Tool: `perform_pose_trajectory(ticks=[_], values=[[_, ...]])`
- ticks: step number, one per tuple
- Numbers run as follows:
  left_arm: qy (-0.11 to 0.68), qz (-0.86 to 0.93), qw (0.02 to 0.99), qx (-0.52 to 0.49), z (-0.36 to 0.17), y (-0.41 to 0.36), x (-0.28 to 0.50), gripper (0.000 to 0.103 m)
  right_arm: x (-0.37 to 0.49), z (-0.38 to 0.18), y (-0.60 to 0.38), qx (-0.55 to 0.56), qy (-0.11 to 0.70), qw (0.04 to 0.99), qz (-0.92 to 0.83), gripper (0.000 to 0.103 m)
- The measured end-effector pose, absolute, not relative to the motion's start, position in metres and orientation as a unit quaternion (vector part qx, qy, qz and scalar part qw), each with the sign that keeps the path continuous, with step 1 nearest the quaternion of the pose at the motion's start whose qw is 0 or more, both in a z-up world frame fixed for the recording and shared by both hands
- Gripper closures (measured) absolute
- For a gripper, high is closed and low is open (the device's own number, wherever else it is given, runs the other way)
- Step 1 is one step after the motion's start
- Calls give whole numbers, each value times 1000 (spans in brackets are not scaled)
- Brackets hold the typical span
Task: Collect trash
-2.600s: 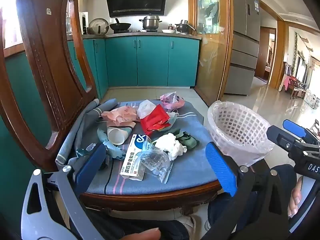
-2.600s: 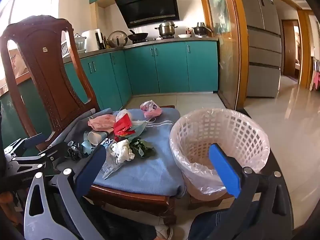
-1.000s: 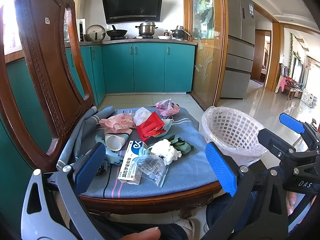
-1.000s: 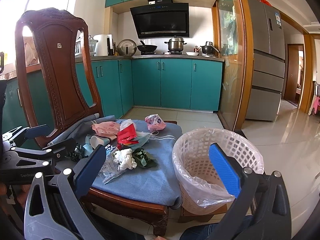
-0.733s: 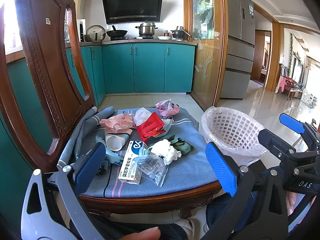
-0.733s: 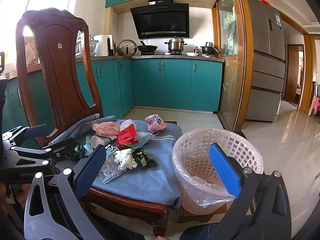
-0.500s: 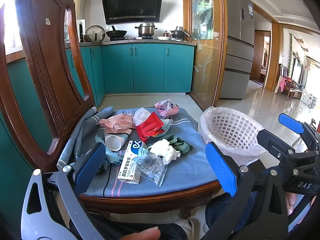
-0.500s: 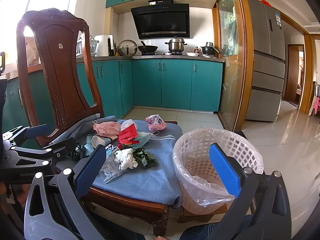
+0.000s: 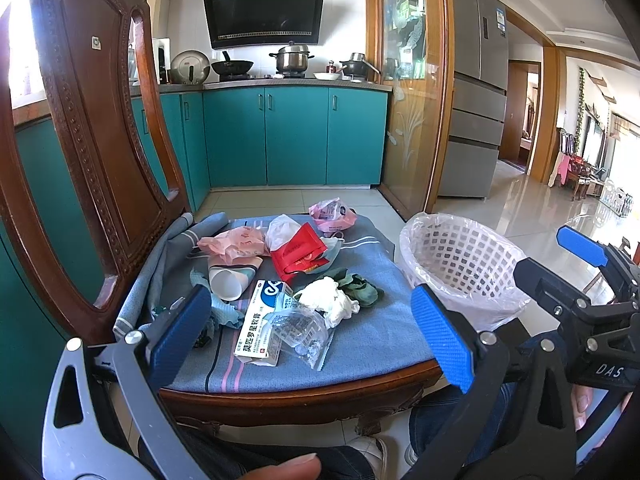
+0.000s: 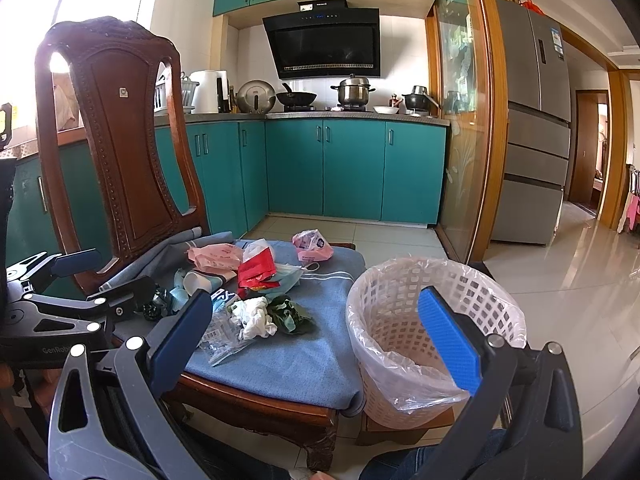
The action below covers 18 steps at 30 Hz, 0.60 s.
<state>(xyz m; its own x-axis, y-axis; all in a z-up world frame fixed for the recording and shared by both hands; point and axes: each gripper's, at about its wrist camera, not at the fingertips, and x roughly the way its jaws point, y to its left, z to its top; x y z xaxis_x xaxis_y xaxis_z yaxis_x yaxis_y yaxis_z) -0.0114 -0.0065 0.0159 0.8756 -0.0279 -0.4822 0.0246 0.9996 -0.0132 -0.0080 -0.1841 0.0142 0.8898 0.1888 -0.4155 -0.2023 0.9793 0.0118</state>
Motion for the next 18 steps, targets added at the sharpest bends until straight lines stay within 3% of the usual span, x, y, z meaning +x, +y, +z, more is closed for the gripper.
perform_pose_trajectory(ticks=[18], values=[[255, -12, 967, -3, 12, -7, -15, 3, -12, 13, -186, -12, 213, 972, 101, 3]])
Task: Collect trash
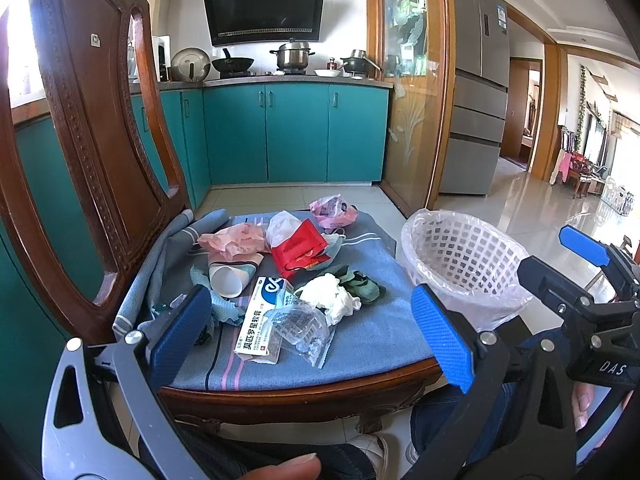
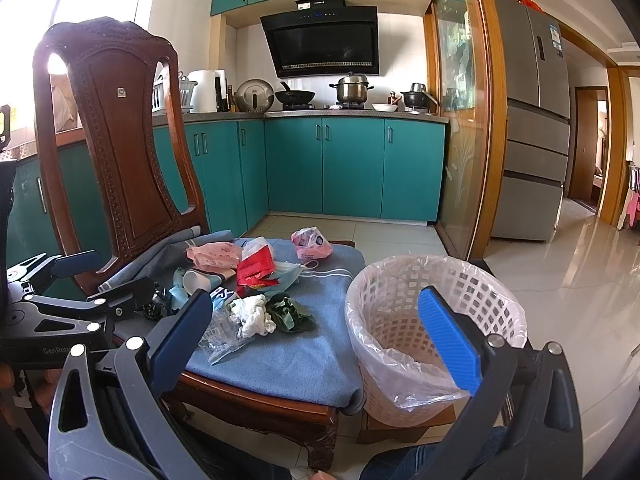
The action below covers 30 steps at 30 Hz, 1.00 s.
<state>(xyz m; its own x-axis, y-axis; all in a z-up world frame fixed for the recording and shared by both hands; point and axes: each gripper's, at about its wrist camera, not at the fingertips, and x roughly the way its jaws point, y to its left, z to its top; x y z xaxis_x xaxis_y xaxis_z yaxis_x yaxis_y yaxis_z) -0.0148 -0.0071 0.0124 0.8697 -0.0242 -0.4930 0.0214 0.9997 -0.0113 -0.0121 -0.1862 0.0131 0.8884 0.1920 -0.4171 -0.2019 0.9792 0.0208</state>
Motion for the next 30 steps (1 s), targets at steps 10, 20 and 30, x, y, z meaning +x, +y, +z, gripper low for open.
perform_pose_trajectory(ticks=[10, 20, 30], values=[[272, -8, 962, -4, 5, -5, -4, 3, 6, 5, -194, -3, 244, 965, 101, 2], [360, 64, 930, -31, -34, 29, 33, 3, 104, -29, -166, -61, 334, 913, 228, 26], [415, 81, 905, -51, -59, 46, 57, 28, 202, -106, -99, -125, 421, 857, 268, 51]])
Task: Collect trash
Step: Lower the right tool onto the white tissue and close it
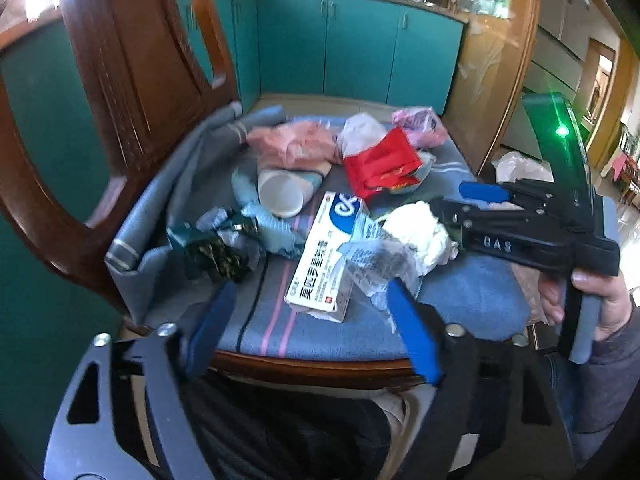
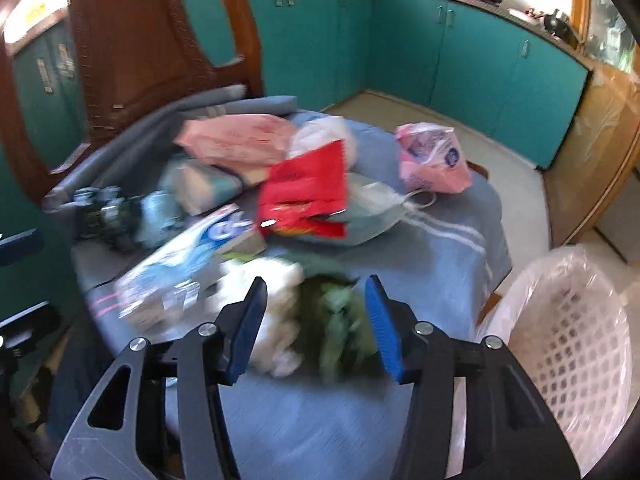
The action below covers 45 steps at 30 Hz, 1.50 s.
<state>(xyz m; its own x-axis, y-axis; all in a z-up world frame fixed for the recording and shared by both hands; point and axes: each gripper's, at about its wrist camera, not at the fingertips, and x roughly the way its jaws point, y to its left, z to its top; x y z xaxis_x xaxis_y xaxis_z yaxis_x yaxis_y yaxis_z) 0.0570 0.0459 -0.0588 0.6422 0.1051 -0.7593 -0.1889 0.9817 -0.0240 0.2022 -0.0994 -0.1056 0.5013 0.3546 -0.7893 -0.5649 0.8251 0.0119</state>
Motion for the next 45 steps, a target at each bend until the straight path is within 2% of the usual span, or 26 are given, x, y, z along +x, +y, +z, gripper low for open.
perform_pose_trajectory(ticks=[5, 8, 12, 13, 14, 15, 16, 23, 27, 31, 34, 36, 38, 41, 42, 45], values=[[416, 61, 906, -49, -64, 32, 71, 29, 207, -120, -112, -122, 451, 844, 265, 62], [419, 36, 906, -48, -69, 14, 85, 26, 215, -126, -115, -108, 466, 836, 268, 63], [436, 25, 899, -27, -81, -6, 98, 25, 219, -129, -116, -98, 473, 833, 269, 63], [442, 21, 897, -24, -85, -9, 100, 31, 220, -130, -117, -94, 477, 832, 268, 63], [446, 20, 894, -24, -86, -10, 100, 45, 221, -130, -116, -91, 479, 831, 268, 67], [455, 19, 890, -25, -90, -10, 103, 51, 221, -130, -117, -83, 481, 830, 270, 86], [460, 19, 887, -26, -92, -10, 104, 58, 222, -130, -119, -73, 484, 829, 272, 89], [465, 35, 884, -43, -97, 1, 104, 63, 215, -103, -142, -17, 443, 855, 268, 90], [467, 40, 882, -51, -99, 6, 104, 63, 213, -93, -156, 0, 422, 874, 241, 90], [467, 45, 880, -70, -97, 9, 106, 48, 215, -97, -159, 12, 432, 865, 257, 86], [464, 49, 882, -69, -95, 11, 105, 48, 209, -96, -150, 7, 424, 860, 285, 70], [462, 56, 883, -67, -93, 14, 104, 45, 201, -94, -136, -7, 415, 853, 315, 53], [460, 63, 883, -69, -91, 19, 104, 43, 198, -100, -121, -26, 423, 844, 329, 51], [458, 71, 883, -70, -89, 25, 102, 42, 197, -113, -107, -48, 440, 836, 323, 52], [458, 72, 883, -71, -89, 25, 102, 41, 197, -116, -104, -52, 444, 835, 322, 67], [455, 73, 884, -72, -87, 26, 101, 40, 193, -113, -103, -57, 434, 840, 321, 80]])
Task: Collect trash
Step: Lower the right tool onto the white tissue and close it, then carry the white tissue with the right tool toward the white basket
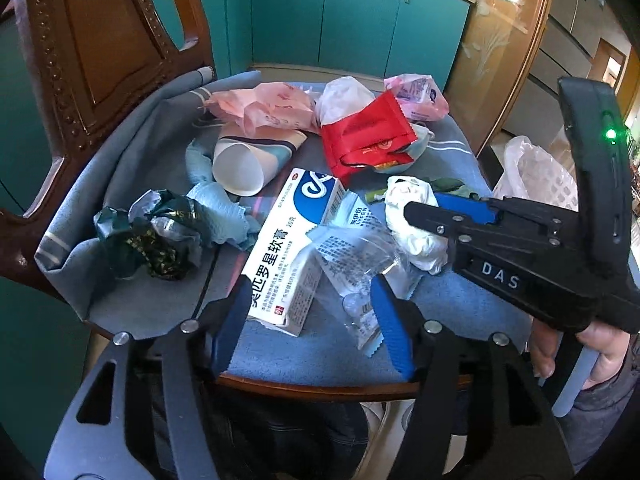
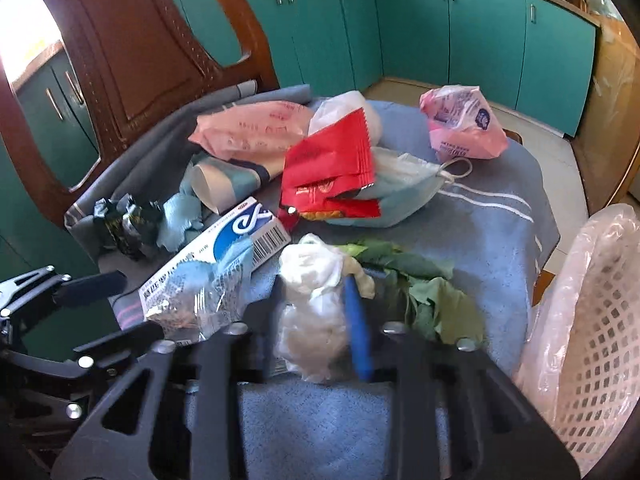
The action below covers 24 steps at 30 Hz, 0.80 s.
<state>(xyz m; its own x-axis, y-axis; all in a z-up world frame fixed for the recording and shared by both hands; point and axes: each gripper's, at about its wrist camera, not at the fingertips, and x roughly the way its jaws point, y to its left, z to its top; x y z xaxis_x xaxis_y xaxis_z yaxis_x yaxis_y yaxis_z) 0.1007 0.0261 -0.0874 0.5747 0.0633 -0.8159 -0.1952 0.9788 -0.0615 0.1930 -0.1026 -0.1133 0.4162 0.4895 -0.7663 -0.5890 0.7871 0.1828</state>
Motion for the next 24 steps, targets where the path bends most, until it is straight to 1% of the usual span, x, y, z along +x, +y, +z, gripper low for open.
perform_pose_trajectory(ticks=[1, 2, 6, 14, 15, 16, 17, 21, 24], values=[[454, 73, 885, -72, -87, 25, 101, 39, 190, -108, -105, -53, 425, 843, 326, 83], [454, 72, 885, -71, -87, 25, 101, 38, 189, -104, -108, -49, 418, 845, 330, 94], [454, 67, 886, -64, -88, 14, 103, 38, 186, -88, -123, -34, 394, 860, 322, 94], [455, 53, 889, -28, -90, -15, 113, 39, 195, -93, -135, -27, 408, 862, 301, 94], [455, 52, 889, -22, -91, -18, 114, 40, 195, -92, -136, -26, 406, 864, 298, 94], [455, 52, 889, -14, -92, -22, 116, 45, 195, -90, -137, -24, 403, 865, 296, 94], [456, 51, 888, -6, -93, -24, 117, 48, 195, -88, -140, -20, 400, 867, 295, 94], [458, 49, 888, 10, -97, -30, 120, 52, 197, -85, -146, -7, 398, 869, 292, 94], [461, 50, 886, 17, -100, -34, 120, 53, 199, -86, -148, -2, 403, 868, 290, 94]])
